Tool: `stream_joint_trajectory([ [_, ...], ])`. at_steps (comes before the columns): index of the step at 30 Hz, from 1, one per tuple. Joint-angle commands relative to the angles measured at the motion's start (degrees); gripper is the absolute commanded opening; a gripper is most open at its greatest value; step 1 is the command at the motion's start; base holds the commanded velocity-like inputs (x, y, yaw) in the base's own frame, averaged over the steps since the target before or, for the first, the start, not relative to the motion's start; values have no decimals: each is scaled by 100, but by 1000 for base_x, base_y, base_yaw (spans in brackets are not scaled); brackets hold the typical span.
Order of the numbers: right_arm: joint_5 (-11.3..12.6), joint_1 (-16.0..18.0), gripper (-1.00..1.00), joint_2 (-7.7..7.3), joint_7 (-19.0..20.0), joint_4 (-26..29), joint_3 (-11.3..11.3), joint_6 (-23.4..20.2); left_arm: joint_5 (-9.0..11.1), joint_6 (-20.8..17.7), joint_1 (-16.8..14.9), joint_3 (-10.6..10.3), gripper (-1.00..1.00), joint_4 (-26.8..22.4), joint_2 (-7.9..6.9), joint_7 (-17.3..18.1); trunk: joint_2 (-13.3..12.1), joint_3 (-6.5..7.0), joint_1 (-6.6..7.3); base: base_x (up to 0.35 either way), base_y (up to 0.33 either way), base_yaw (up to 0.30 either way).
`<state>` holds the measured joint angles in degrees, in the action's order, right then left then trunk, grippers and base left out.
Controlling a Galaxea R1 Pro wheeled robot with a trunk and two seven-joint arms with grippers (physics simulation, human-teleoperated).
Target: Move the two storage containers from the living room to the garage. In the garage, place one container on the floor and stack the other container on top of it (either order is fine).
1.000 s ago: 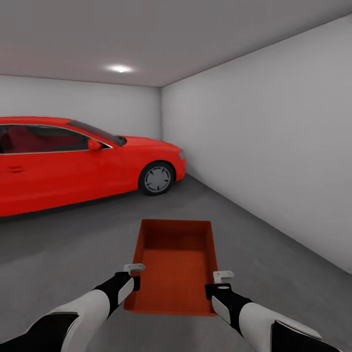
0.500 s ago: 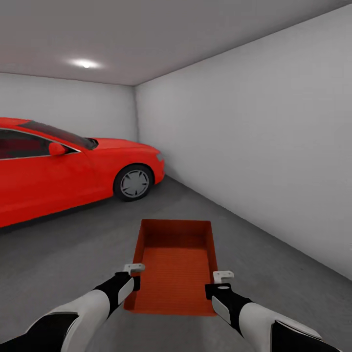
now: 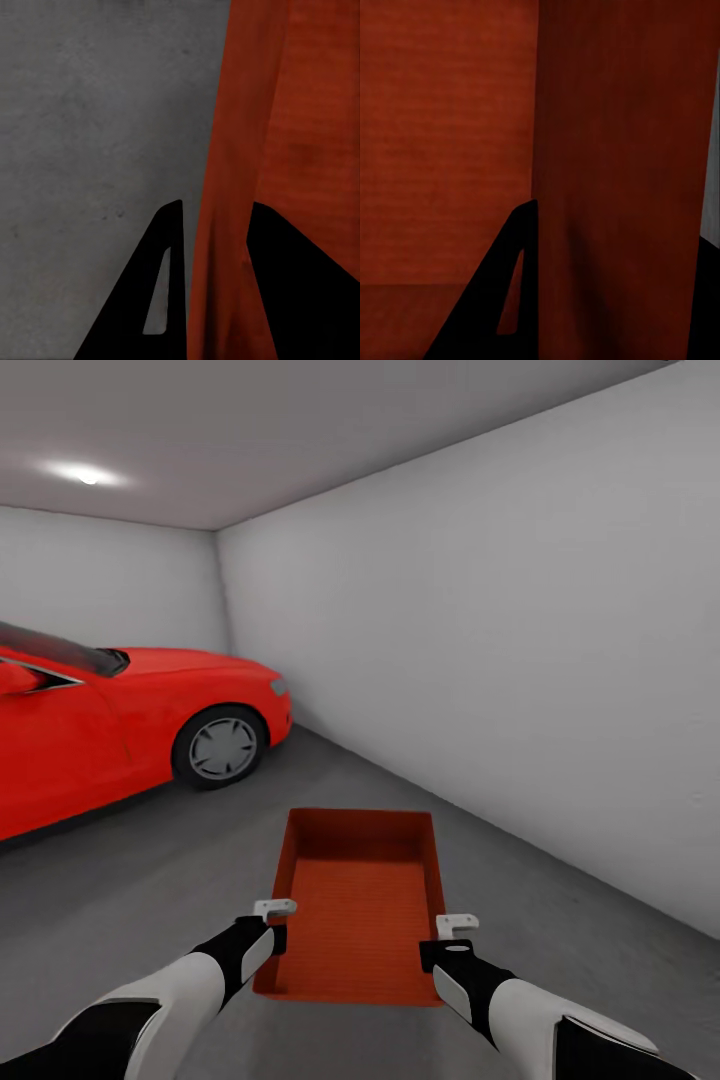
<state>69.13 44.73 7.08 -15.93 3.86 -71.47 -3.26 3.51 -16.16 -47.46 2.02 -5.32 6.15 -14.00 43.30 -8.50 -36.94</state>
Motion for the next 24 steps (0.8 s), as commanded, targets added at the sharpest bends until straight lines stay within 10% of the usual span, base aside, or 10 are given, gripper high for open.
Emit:
stream_joint_trajectory([
  [1,-128,9,-100,-5,-59,-149,37,44,-26,-45,0,79,-100,7,-9,-94,7,-8,-5,323,0,-288],
  [24,-128,9,-100,-5,-59,-149,37,44,-26,-45,0,79,-100,8,-9,-94,7,-8,-5,323,0,-288],
])
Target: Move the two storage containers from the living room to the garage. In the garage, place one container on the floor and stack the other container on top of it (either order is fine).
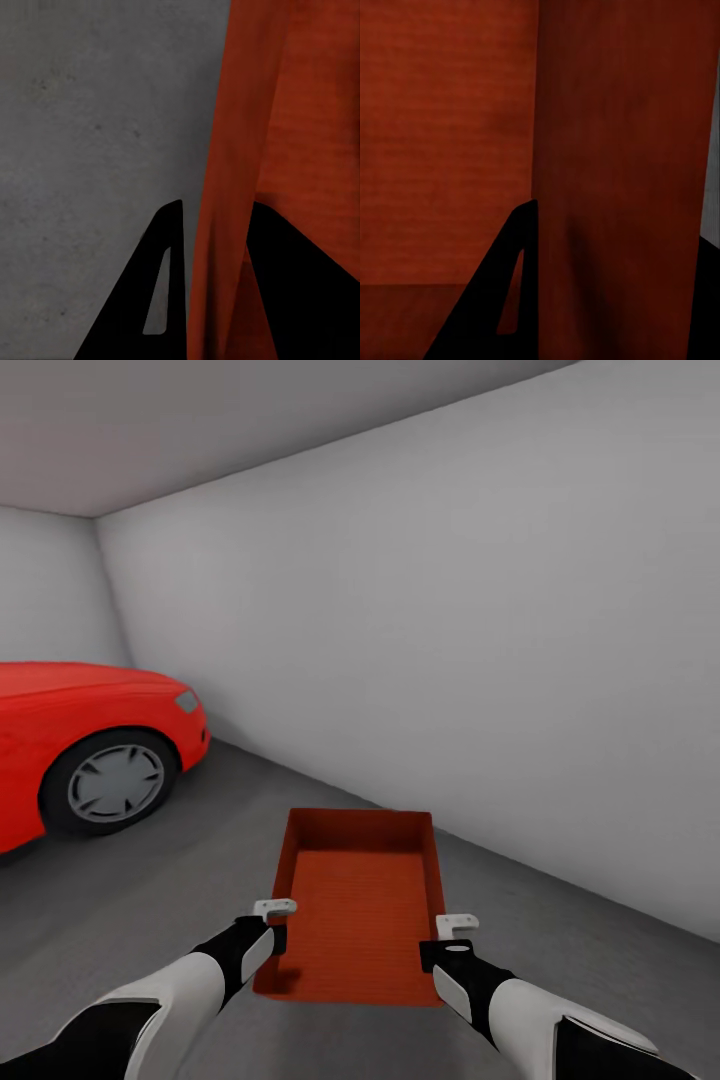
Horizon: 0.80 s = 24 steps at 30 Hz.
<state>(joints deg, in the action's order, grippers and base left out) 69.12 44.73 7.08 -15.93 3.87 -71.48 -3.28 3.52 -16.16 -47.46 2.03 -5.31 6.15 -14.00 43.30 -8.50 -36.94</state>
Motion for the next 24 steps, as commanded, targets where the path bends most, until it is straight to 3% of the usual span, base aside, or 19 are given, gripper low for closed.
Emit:
stream_joint_trajectory([
  [1,-127,9,-100,-5,-59,-149,38,46,-27,-45,0,78,-100,7,-8,-94,7,-8,-5,323,0,-288],
  [24,-127,9,-100,-5,-59,-149,38,46,-27,-45,0,78,-100,3,-8,-94,7,-8,-5,323,0,-288],
])
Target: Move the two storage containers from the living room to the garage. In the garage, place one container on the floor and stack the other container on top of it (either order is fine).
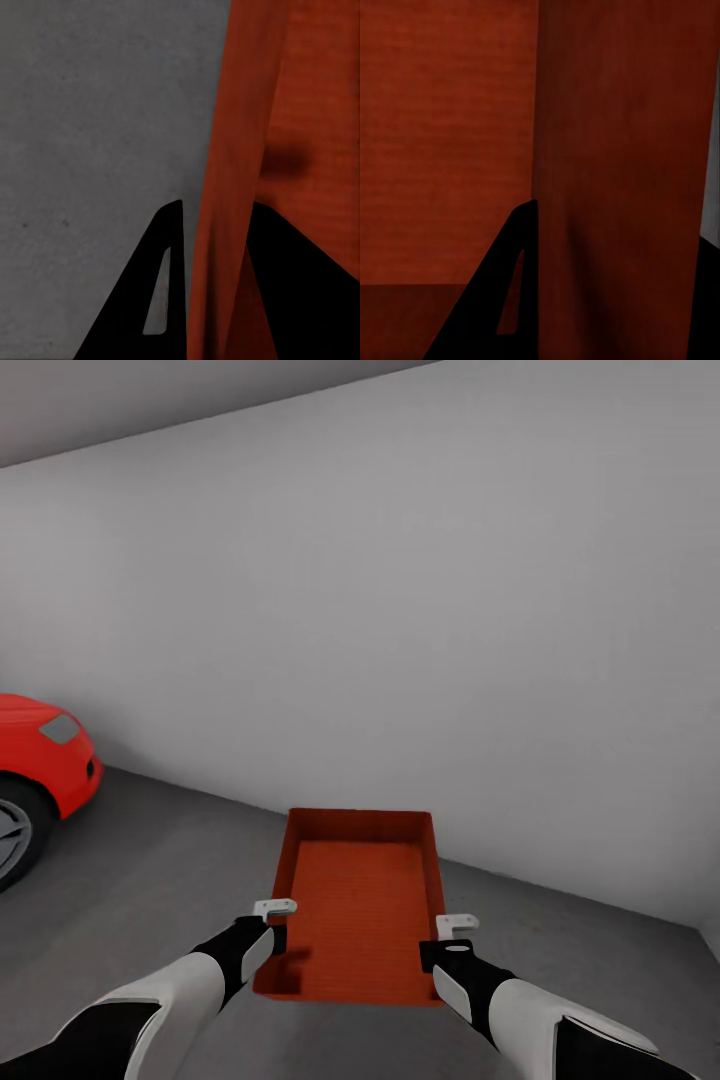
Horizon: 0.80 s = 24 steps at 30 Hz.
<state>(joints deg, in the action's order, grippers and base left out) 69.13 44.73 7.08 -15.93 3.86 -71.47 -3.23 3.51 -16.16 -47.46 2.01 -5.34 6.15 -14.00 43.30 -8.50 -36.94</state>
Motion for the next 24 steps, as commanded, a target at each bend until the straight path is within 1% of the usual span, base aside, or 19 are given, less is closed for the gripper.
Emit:
stream_joint_trajectory([
  [1,-128,9,-100,-5,-59,-149,37,42,-26,-45,0,80,-100,7,-9,-94,7,-8,-5,323,0,-288],
  [24,-128,9,-100,-5,-59,-149,37,41,-26,-45,0,80,-100,7,-9,-94,7,-8,-5,323,0,-288],
])
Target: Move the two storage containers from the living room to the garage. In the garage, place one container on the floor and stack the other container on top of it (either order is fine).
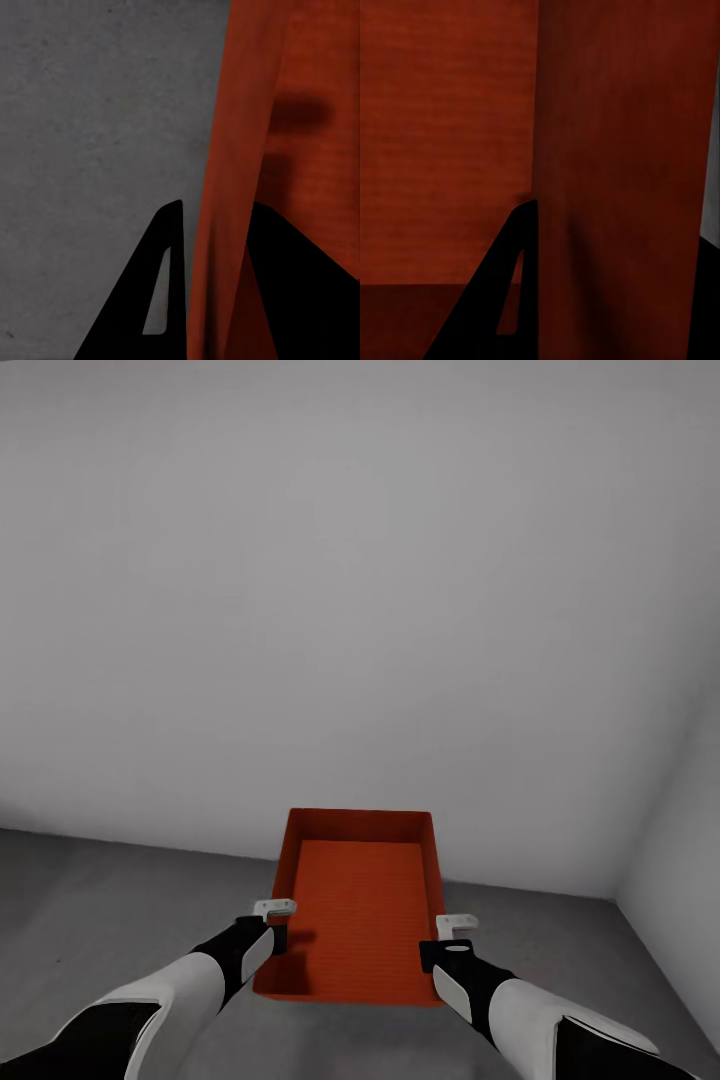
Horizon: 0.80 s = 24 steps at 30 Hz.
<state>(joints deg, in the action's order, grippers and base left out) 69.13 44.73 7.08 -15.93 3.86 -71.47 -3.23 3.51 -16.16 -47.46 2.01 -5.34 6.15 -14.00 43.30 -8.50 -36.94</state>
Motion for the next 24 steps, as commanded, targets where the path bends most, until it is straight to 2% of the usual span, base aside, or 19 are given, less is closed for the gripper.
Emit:
stream_joint_trajectory([
  [1,-128,9,-100,-5,-59,-149,37,41,-26,-45,0,80,-100,7,-9,-94,7,-8,-5,323,0,-288],
  [12,-128,9,-100,-5,-59,-149,37,42,-26,-45,0,80,-100,7,-2,-93,7,-8,-5,303,0,-281],
  [24,-128,9,-100,-5,-59,-149,37,42,-26,-45,0,80,-100,7,0,-94,7,-8,-5,27,0,-33],
])
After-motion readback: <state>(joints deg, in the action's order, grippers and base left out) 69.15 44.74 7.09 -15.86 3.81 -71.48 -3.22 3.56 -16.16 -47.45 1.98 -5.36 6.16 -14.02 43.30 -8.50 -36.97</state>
